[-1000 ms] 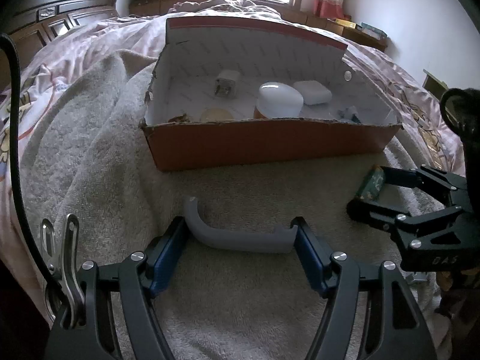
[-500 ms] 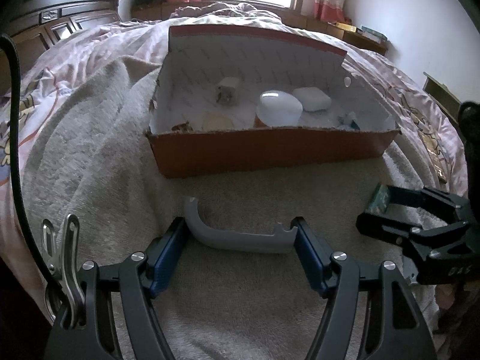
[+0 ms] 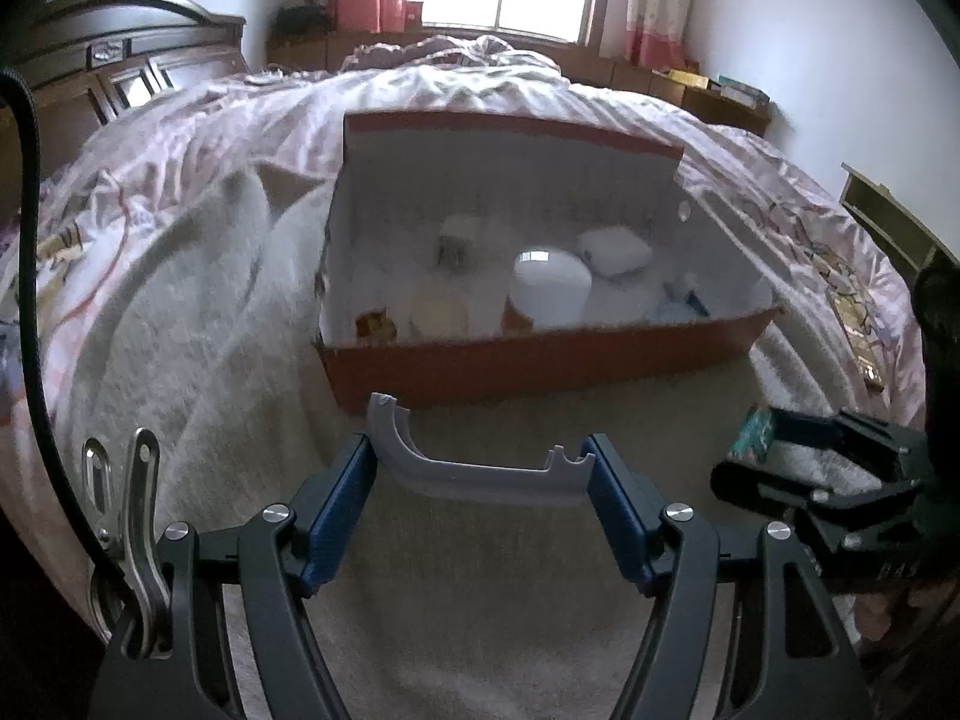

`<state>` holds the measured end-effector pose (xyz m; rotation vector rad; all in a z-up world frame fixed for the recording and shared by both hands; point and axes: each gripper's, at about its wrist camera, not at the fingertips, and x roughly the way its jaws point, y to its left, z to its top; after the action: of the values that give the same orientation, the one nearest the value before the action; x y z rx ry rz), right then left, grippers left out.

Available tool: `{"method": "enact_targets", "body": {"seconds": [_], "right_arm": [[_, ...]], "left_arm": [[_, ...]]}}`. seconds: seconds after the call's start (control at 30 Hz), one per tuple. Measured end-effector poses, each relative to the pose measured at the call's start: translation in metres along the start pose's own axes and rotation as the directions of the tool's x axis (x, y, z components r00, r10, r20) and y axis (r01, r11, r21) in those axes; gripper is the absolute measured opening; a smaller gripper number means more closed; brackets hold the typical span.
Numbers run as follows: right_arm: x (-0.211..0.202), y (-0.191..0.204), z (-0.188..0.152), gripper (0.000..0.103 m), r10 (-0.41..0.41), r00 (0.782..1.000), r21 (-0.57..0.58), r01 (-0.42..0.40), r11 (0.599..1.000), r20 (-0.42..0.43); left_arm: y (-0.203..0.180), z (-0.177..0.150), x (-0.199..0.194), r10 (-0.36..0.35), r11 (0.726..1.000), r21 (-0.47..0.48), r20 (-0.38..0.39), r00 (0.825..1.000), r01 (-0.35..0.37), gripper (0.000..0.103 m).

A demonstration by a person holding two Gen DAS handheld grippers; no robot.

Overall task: Organize rigid objects
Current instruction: 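Carry the grey handle and green tube over the box with both tools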

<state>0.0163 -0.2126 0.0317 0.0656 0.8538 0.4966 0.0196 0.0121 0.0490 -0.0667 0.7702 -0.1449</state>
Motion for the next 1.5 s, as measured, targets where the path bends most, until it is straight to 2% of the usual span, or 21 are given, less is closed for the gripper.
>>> {"method": "enact_targets", "body": {"seconds": [0.37,0.7,1.0,1.1,1.27,1.5], "right_arm": [[-0.013,0.007,0.003,0.085,-0.005,0.998,-0.032,0.007,0.999,0.057],[-0.012,0.003,0.003,0.085,0.000,0.999,-0.011,0.001,1.000,0.051],[-0.017,0.000,0.010,0.085,0.007,0.997,-0.004,-0.007,1.000,0.072],[-0.020,0.000,0.015,0.085,0.006,0.997,-0.013,-0.005,1.000,0.079],[-0.030,0.006,0.032,0.085,0.010,0.992,-0.039,-0.005,0.999,0.127],[-0.031,0.007,0.063,0.085,-0.012,0.982,-0.042,0.020,0.999,0.188]], "left_arm": [[0.000,0.035,-0.008,0.023,1.000,0.005,0.086,0.996,-0.023,0.072],[-0.004,0.066,0.008,0.037,0.999,0.026,0.107,0.994,-0.040,0.072],[0.008,0.079,0.040,0.062,0.997,-0.048,0.069,0.996,-0.059,0.072],[0.008,0.078,0.045,0.068,0.997,-0.045,0.062,0.996,-0.065,0.072],[0.010,0.075,0.056,0.077,0.996,-0.058,0.033,0.997,-0.075,0.072],[0.017,0.073,0.056,0.077,0.993,-0.089,0.030,0.997,-0.074,0.072]]}}
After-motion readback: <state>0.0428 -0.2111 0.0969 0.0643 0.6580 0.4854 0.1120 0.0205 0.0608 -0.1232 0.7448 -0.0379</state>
